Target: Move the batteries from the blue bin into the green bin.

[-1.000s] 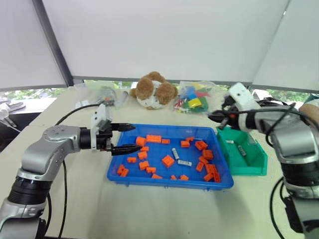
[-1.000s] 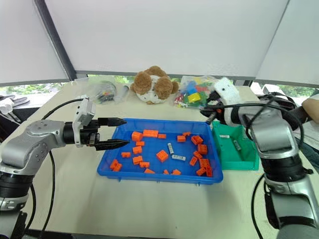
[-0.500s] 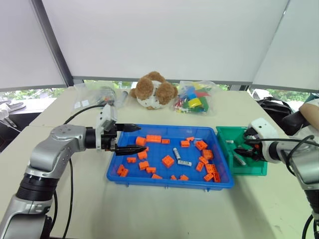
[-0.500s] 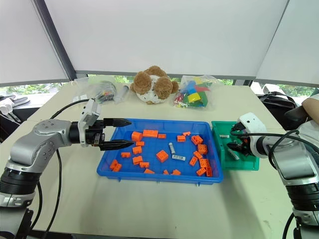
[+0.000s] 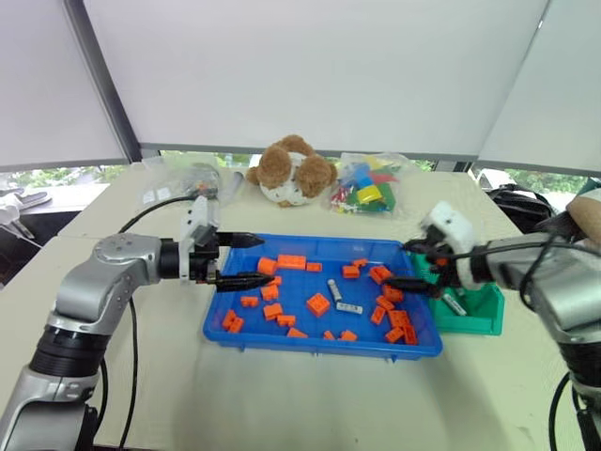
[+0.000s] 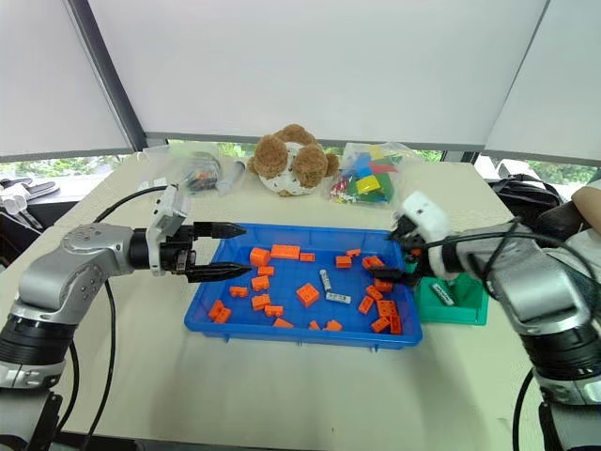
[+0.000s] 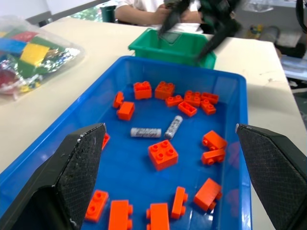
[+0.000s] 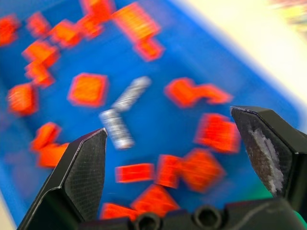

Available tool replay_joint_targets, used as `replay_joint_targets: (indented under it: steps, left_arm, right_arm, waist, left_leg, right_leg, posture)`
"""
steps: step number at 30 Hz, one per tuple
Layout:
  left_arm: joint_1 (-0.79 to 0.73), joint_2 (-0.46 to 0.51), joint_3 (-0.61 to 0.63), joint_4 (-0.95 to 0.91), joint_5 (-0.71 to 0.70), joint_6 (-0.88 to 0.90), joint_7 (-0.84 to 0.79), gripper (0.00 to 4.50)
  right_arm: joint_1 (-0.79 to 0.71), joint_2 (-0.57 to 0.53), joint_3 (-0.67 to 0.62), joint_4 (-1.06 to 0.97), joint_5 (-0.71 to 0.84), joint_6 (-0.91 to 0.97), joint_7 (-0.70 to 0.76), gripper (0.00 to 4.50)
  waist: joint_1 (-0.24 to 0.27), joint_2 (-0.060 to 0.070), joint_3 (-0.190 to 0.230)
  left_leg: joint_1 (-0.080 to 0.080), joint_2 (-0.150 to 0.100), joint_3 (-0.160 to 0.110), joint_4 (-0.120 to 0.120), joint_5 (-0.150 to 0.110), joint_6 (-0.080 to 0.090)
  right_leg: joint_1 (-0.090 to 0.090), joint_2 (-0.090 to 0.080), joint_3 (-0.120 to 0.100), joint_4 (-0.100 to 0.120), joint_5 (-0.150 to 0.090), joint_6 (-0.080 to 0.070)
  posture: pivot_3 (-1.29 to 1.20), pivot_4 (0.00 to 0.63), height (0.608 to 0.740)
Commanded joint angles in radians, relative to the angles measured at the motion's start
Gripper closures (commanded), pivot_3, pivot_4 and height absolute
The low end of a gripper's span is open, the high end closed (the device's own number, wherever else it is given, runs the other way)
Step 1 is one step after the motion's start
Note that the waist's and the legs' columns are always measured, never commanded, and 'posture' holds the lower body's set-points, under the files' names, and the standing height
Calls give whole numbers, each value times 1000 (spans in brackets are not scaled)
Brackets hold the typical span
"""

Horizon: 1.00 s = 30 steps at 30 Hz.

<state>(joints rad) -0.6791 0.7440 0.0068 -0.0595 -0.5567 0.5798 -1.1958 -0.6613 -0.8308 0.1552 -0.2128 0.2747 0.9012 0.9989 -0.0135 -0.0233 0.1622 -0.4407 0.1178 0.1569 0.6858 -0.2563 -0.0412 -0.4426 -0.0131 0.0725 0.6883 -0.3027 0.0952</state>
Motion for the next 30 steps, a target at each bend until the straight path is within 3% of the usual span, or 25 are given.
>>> replay_joint_targets:
  steps: [1, 17, 20, 26, 30]
  left_arm:
    - [-11, 9, 18, -30, -4, -13, 1, 0]
    - [23, 20, 40, -73, -17, 2, 32, 0]
    - [20, 18, 40, -72, -22, 6, 34, 0]
    - [11, 9, 26, -61, -19, 0, 35, 0]
    - [6, 4, 23, -59, -17, 0, 35, 0]
  right_arm:
    - [-36, 41, 73, 46, -29, -49, 2, 32]
    - [-70, 144, 215, 267, -132, -143, 17, 32]
    - [-76, 163, 204, 297, -131, -127, 14, 1344]
    - [-75, 145, 182, 242, -127, -98, 17, 4431]
    - [-120, 111, 40, 117, -60, -4, -11, 4472]
  waist:
    - [2, 0, 0]
    - [0, 0, 0]
    - [0, 0, 0]
    - [0, 0, 0]
    - [1, 1, 0]
  left_leg:
    - [0, 0, 0, 0, 0, 0]
    - [0, 0, 0, 0, 0, 0]
    - [0, 0, 0, 0, 0, 0]
    - [0, 0, 0, 0, 0, 0]
    - [-1, 0, 0, 0, 0, 0]
  right_leg:
    - [0, 0, 0, 0, 0, 0]
    - [0, 0, 0, 0, 0, 0]
    - [0, 0, 0, 0, 0, 0]
    - [0, 0, 0, 0, 0, 0]
    - [0, 0, 0, 0, 0, 0]
  posture:
    - [0, 150, 710]
    - [0, 150, 710]
    - [0, 150, 710]
    - [0, 150, 710]
    - [0, 150, 710]
